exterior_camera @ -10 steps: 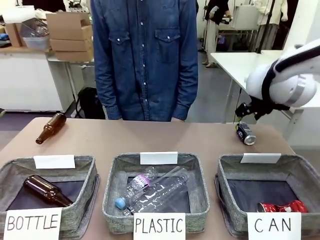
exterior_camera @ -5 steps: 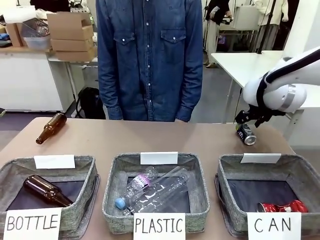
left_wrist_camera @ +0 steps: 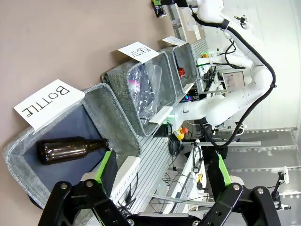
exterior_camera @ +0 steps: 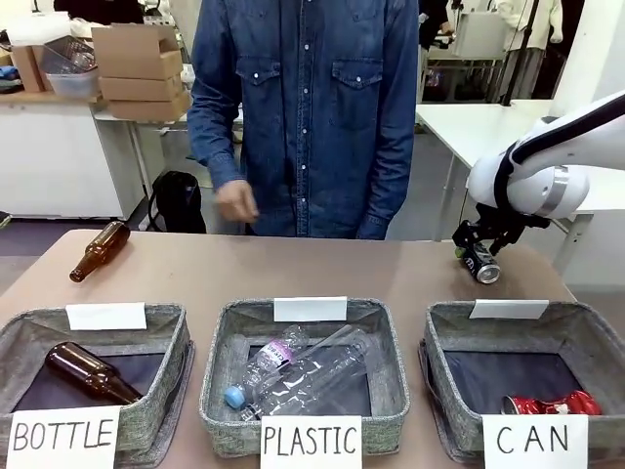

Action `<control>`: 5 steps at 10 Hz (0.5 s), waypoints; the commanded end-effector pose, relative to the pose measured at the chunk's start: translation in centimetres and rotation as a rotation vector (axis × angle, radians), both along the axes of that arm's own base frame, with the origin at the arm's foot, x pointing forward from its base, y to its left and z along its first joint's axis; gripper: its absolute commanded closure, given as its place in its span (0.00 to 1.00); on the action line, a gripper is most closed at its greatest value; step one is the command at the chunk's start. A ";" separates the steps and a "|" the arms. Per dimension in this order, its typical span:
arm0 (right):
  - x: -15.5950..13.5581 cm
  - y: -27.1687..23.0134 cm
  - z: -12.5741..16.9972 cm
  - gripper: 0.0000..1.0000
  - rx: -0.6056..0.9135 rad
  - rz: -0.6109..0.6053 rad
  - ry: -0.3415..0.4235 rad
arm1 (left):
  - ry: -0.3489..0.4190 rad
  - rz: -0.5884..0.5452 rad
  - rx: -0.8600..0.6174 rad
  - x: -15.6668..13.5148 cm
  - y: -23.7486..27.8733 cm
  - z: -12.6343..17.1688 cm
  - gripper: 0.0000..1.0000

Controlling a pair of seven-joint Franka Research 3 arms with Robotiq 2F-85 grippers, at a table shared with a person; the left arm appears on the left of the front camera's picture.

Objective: Sort the can waste into the basket.
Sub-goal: Pick up the can waste from the table and place it in the right Fabric basket.

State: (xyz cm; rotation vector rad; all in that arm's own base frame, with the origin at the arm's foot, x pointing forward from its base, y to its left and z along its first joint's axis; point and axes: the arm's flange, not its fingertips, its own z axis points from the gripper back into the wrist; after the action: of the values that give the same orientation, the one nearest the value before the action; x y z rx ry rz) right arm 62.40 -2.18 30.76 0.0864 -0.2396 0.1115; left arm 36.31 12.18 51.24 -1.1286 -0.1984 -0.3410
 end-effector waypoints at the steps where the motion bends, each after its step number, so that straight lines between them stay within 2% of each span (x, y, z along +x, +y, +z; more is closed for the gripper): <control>1: 0.7 0.2 0.2 0.60 -0.026 -0.013 0.016 | 0.003 0.002 0.008 -0.3 -0.1 0.2 0.00; 2: 0.6 0.2 0.1 0.60 -0.034 -0.014 0.017 | 0.003 0.002 0.008 -0.3 -0.1 0.2 0.00; 3: 0.6 0.1 0.0 1.00 -0.023 -0.012 0.022 | 0.003 0.002 0.008 -0.3 -0.1 0.2 0.00; 4: 0.5 0.1 0.0 0.64 -0.019 -0.010 0.024 | 0.003 0.002 0.008 -0.3 -0.1 0.2 0.00; 5: 0.5 0.2 -0.1 1.00 -0.033 -0.001 0.036 | 0.003 0.002 0.008 -0.3 -0.1 0.2 0.00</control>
State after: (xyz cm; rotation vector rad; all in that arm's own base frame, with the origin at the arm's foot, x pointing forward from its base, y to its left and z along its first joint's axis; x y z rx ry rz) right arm 62.29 -2.10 30.38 0.0856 -0.2225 0.1176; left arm 36.30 12.18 51.24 -1.1286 -0.1984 -0.3410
